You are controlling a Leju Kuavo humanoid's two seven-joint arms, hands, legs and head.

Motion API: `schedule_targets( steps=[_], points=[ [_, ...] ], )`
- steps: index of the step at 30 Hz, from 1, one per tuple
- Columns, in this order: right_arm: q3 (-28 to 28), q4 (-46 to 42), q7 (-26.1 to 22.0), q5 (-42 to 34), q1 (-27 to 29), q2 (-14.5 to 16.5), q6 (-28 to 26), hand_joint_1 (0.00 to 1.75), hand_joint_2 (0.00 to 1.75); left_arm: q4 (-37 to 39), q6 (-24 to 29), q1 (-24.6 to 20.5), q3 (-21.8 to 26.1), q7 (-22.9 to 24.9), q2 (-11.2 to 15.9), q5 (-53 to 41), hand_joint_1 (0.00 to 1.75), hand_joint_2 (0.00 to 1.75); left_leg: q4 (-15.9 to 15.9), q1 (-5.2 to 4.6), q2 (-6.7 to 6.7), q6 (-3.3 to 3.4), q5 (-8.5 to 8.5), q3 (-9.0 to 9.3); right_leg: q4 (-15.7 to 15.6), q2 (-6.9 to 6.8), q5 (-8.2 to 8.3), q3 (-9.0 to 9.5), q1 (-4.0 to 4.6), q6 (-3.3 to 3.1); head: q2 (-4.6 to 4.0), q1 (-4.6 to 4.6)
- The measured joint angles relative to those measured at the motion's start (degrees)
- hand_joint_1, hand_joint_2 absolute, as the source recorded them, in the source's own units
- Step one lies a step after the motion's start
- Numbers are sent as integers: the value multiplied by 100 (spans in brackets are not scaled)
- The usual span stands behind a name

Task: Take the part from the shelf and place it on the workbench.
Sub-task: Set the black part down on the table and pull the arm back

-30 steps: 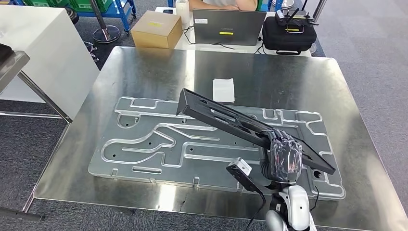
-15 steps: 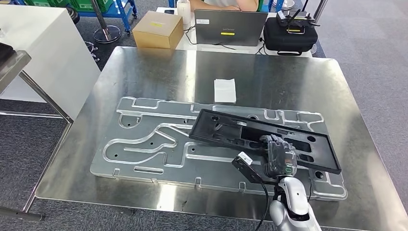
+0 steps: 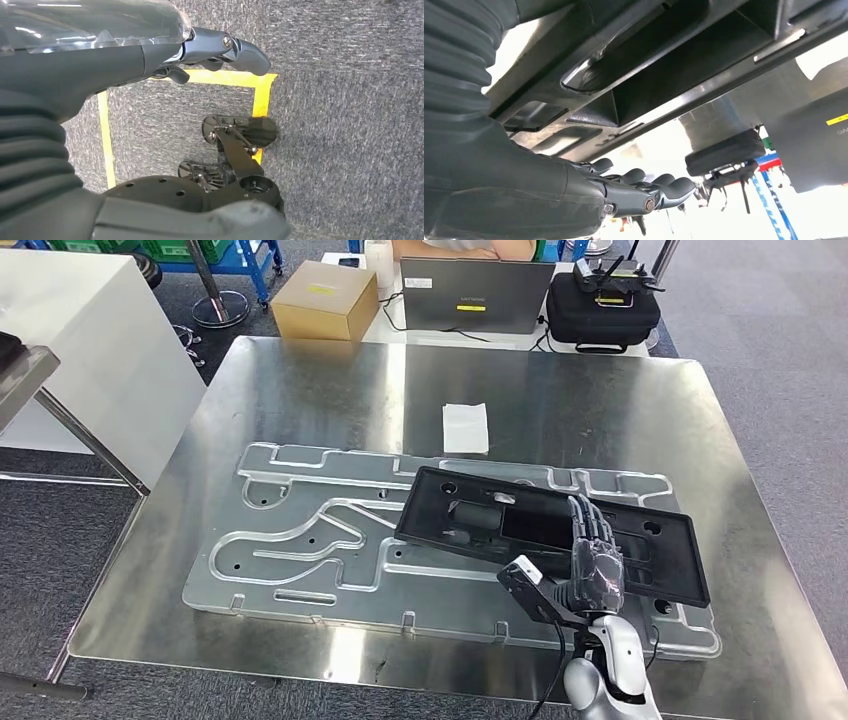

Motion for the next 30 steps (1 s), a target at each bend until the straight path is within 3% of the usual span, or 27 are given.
schedule_targets(
  steps=[5,8,21,26,30],
  points=[
    [32,-420,-1087,-1595,331,156,205,0,175,0,20,21,17,0,15,86,0,0,-1,-8,0,1,0,15,-28,2,1,29,-2,3,-1,1],
    [178,-853,-1490,-2170,543,256,324,0,175,0,31,45,31,-2,29,104,0,0,1,-16,-1,2,3,23,-29,2,2,38,-6,3,-1,-2],
    [1049,-2110,-1699,-2805,752,252,525,0,175,0,25,62,84,-3,51,109,0,0,37,-16,-2,1,3,104,-30,1,3,144,-24,4,-1,-2],
    [1305,-2489,-2270,-3177,830,247,329,0,175,0,30,63,107,-8,51,104,0,0,38,-14,-2,1,3,110,-31,1,2,150,-22,4,-1,-2],
    [1455,-2716,-2429,-3231,874,248,233,0,175,0,31,60,116,-9,53,103,0,0,43,-17,-1,13,-24,102,-65,8,-31,155,-29,9,-1,-1]
  ],
)
